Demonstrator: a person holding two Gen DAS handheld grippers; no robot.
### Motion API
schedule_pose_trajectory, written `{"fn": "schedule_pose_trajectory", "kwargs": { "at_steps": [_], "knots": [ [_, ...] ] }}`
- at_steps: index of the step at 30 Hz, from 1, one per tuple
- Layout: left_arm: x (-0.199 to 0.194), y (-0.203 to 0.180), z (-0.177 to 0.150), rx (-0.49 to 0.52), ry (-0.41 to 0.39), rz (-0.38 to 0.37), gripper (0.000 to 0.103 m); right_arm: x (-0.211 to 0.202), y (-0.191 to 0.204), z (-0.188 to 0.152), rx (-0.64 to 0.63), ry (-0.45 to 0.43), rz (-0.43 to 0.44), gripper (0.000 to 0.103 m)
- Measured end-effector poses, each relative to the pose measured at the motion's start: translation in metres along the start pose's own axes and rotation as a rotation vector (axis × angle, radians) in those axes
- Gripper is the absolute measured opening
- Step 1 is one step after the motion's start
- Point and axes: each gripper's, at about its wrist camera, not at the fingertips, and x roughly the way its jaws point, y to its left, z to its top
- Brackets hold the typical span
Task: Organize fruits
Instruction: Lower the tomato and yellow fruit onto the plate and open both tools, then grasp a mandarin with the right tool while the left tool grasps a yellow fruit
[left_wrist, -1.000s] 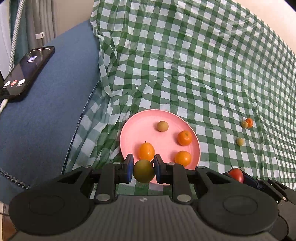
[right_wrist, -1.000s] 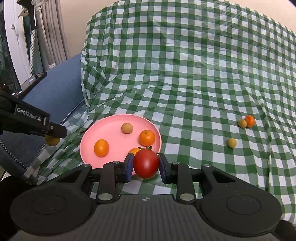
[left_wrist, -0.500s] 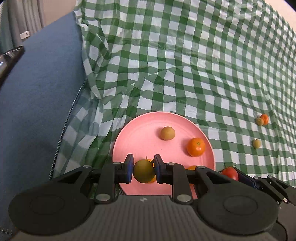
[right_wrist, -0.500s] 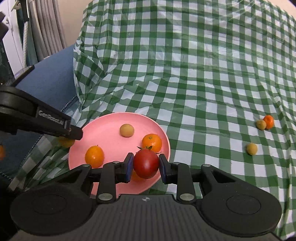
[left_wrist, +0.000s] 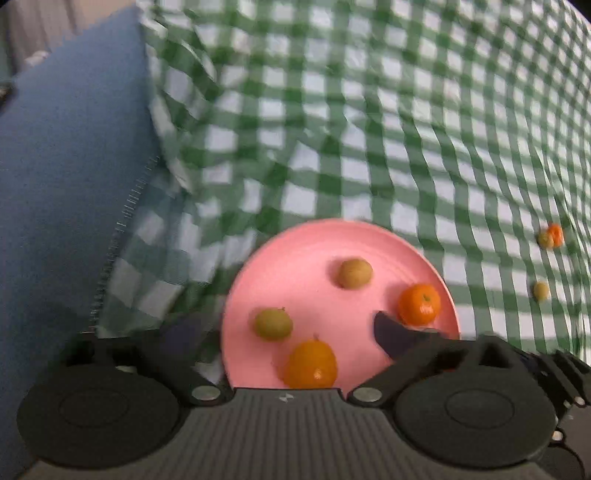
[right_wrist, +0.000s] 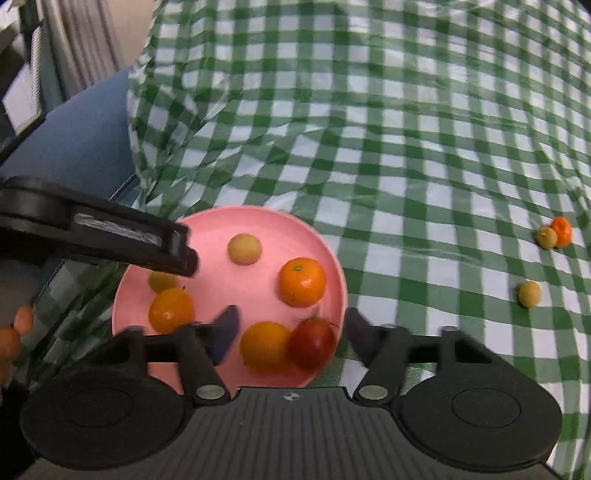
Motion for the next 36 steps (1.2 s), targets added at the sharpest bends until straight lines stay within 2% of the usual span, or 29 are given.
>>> {"fn": "schedule_pose_trajectory", "kwargs": {
  "at_steps": [3,10,14,18,23,33,36],
  "knots": [
    [-0.013,0.004,-0.008,0.015,0.007,0.005,0.103,-0.017,0.001,-0.003,0.005,-0.004,0.005,0.080],
    [-0.067,0.018,-0.054,-0.018,0.000,0.086,0.103,-0.076,0.008,-0.027,0.000,-0.061,0.015,0.093],
    [-0.097,0.025,-0.077,-0.062,-0.017,0.110,0.103,-0.094,0.008,-0.041,0.003,-0.033,0.032,0.093],
    [-0.122,0.024,-0.090,-0.062,-0.046,0.095,0.103,-0.116,0.008,-0.048,0.011,-0.048,0.035,0.095],
    [-0.147,0.014,-0.097,-0.024,-0.093,0.097,0.103,-0.145,0.003,-0.052,0.008,-0.134,0.023,0.097],
    [-0.182,0.009,-0.103,-0.032,-0.170,0.115,0.103,-0.179,-0.001,-0.052,-0.026,-0.256,0.039,0.100],
    [-0.187,0.012,-0.103,-0.036,-0.175,0.117,0.103,-0.179,-0.001,-0.053,-0.023,-0.250,0.042,0.100]
  ]
}}
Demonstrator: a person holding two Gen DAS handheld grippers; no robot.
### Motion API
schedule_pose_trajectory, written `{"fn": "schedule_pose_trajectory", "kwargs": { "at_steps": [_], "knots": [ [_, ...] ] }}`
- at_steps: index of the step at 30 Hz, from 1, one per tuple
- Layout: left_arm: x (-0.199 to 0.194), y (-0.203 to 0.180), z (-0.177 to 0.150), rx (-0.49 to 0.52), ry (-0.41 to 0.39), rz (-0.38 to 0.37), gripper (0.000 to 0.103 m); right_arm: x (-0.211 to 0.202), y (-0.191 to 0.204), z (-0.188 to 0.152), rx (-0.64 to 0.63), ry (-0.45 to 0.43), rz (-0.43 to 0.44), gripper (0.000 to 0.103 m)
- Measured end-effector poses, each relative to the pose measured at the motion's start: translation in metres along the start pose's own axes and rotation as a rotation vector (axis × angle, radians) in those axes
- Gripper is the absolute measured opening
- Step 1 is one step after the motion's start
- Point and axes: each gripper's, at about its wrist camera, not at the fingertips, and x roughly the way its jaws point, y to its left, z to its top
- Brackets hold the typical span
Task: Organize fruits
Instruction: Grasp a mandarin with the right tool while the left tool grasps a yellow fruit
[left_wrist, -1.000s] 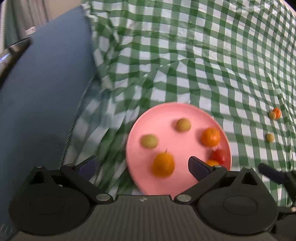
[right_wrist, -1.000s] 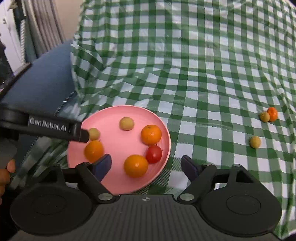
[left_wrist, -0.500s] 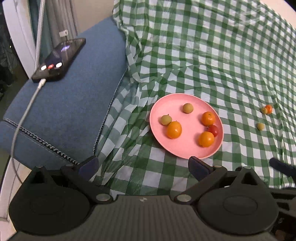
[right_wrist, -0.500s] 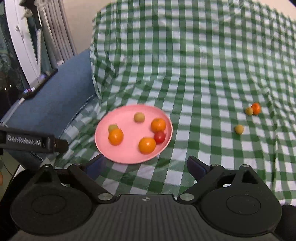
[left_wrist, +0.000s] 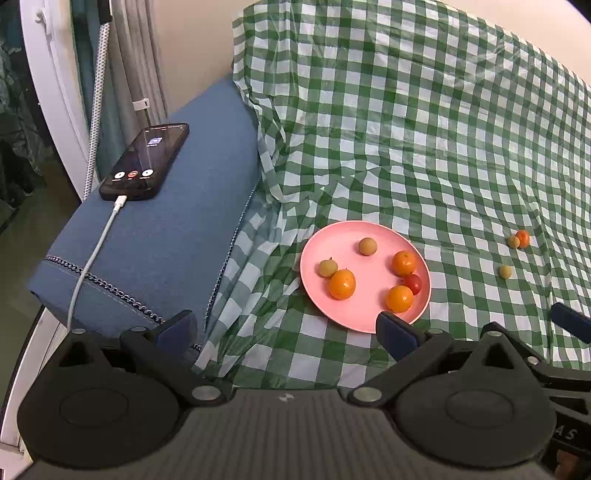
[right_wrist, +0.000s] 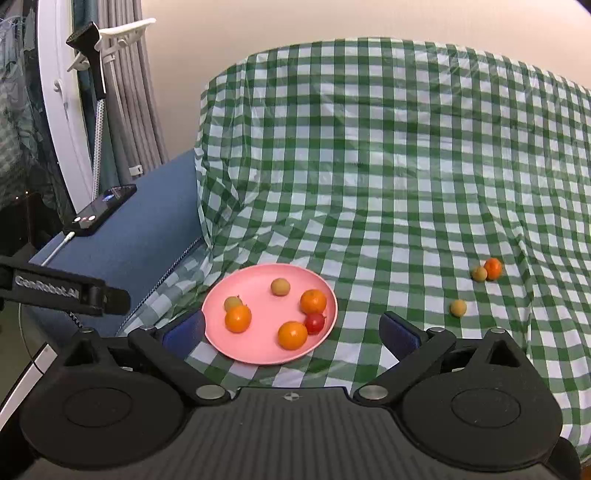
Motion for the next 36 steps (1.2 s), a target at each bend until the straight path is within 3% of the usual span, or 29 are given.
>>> {"fn": "schedule_pose_trajectory", "kwargs": {
  "at_steps": [16,21,27,33,36],
  "knots": [
    [0.028,-0.017,0.011,0.015,0.044,0.003,0.103,0.029,-0.028,-0.011,0.052,0.068,-0.030,0.100],
    [0.035,-0.043,0.029,0.055,0.027,-0.064,0.103,0.031,-0.052,-0.008,0.074,0.055,-0.078,0.100],
    [0.062,-0.127,0.064,0.194,-0.030,-0.214,0.103,0.034,-0.118,-0.005,0.023,0.038,-0.197,0.102],
    [0.116,-0.249,0.098,0.349,-0.013,-0.388,0.103,0.055,-0.205,-0.004,0.018,0.060,-0.311,0.102],
    [0.159,-0.312,0.106,0.413,0.045,-0.437,0.103,0.069,-0.251,-0.004,0.113,0.088,-0.338,0.102]
  ]
}}
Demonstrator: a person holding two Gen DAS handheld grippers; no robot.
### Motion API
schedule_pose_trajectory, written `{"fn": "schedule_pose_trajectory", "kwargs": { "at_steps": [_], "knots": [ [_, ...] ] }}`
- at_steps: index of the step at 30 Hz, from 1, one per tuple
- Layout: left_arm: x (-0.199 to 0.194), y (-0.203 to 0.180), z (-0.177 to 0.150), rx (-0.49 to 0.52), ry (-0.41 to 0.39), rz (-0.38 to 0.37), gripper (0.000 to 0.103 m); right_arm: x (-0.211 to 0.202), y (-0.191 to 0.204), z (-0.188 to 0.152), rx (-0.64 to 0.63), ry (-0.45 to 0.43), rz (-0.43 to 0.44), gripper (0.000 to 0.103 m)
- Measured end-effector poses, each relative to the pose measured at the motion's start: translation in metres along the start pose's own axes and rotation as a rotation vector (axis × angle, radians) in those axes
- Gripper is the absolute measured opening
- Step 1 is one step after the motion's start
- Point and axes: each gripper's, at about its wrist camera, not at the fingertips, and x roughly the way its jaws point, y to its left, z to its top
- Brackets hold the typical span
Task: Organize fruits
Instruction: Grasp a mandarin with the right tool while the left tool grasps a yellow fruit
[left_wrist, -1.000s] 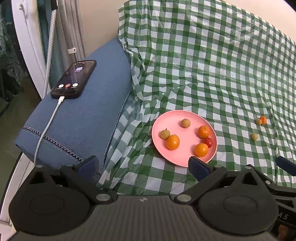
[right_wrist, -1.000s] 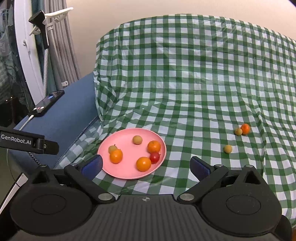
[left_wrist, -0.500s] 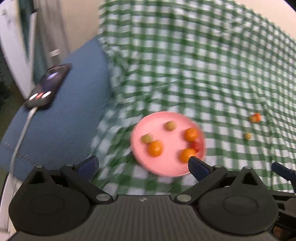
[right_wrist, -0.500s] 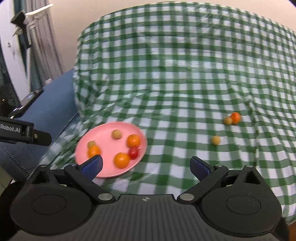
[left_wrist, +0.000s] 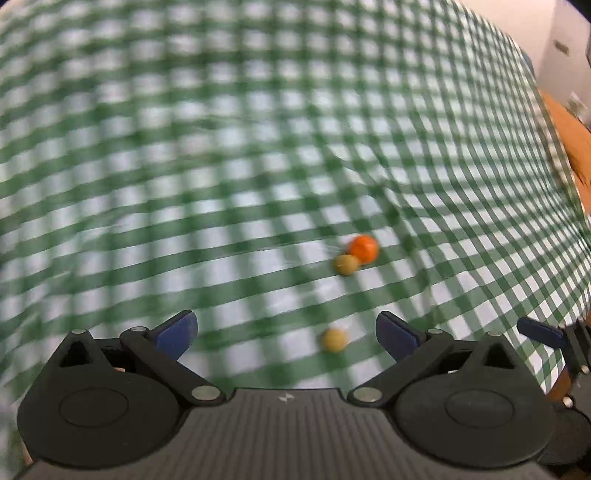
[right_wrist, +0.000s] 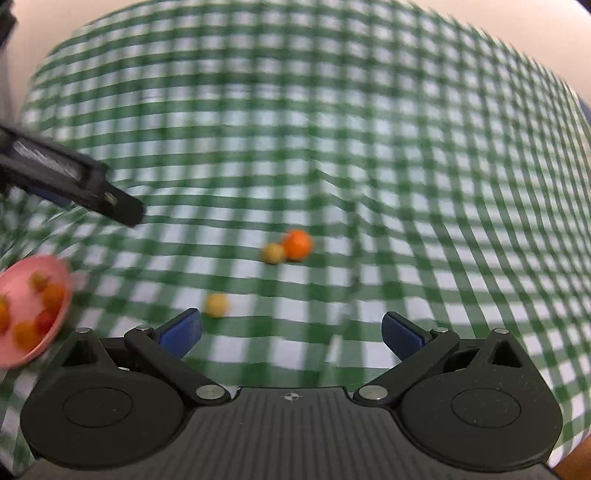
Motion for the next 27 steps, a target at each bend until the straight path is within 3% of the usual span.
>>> {"fn": "schedule_pose_trajectory", "kwargs": {
  "at_steps": [2,5,11,19,27],
  "knots": [
    [0.042,-0.017,0.015,0.036,0.024,-0.019,0.103,0.013,-0.019,0.002,0.066,0.015,0.002,0.102],
    [0.104,-0.034,0.032,0.079,0.090,0.030,0.103,0.031,-0.040,0.005,0.116,0.013,0.005,0.102],
    [0.187,-0.025,0.038,0.029,0.207,0.048,0.103,0.069,-0.054,0.007,0.111,0.029,0.028,0.102],
    [0.203,0.007,0.053,0.032,0.129,0.097,0.103,0.130,-0.034,0.024,-0.049,-0.006,0.049,0.102],
    [0.193,0.031,0.036,0.090,0.082,0.031,0.103,0.192,-0.007,0.038,-0.134,-0.009,0.061,0.102]
  ]
}}
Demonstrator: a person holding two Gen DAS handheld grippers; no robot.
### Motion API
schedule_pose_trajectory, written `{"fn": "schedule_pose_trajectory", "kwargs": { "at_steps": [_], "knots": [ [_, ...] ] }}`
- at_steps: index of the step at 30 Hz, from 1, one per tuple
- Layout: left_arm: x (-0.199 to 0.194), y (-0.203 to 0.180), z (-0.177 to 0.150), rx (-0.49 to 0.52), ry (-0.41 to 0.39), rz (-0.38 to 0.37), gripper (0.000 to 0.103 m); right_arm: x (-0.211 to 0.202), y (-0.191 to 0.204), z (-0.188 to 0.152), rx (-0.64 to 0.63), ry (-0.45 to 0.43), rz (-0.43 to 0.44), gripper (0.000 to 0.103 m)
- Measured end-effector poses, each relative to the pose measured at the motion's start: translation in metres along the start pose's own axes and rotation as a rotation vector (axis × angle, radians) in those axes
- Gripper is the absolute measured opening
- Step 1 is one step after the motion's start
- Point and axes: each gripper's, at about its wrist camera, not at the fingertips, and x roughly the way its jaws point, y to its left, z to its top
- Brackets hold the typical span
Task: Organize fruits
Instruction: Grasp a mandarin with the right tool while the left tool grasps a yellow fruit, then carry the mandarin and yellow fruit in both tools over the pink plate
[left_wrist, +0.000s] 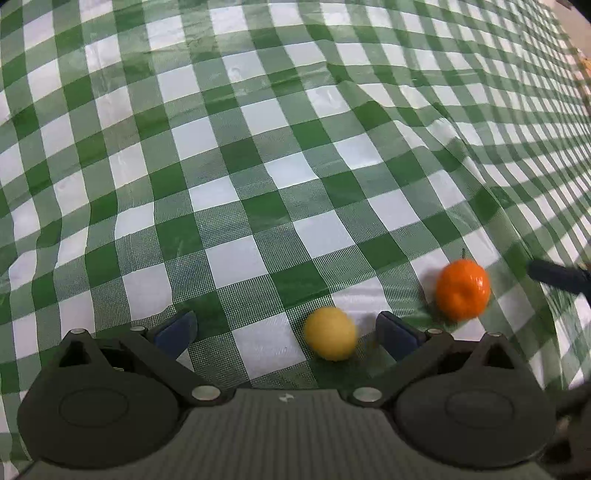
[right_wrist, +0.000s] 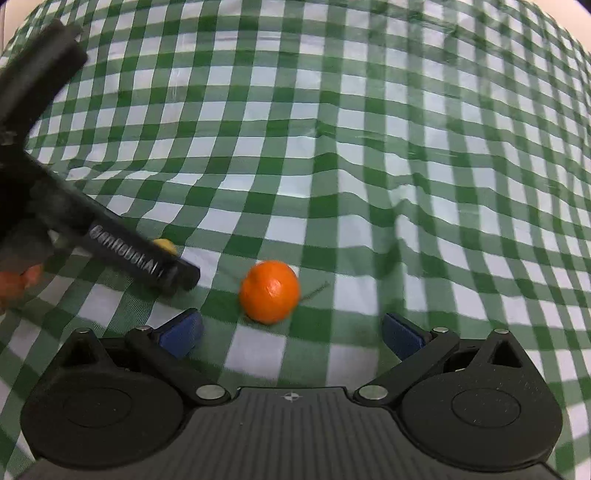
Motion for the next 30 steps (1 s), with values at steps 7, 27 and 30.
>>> {"fn": "schedule_pose_trajectory", "kwargs": {
  "at_steps": [7,27,30],
  "knots": [
    [-0.021,-0.010,-0.004,0.011,-0.041,-0.006,0.065,0.021,0.010,0.007,-0.042,-0.013,-0.001,0.094],
    [-0.107,-0.010,-0.042,-0.071,-0.103,-0.037,0.028,-0.061,0.023,0.008,0.012,-0.088,-0.018,0.038],
    [-0.155,-0.010,-0.069,-0.090,-0.119,-0.012,0.028,-0.104,0.038,0.006,0.032,-0.123,0.014,0.038]
  ]
}}
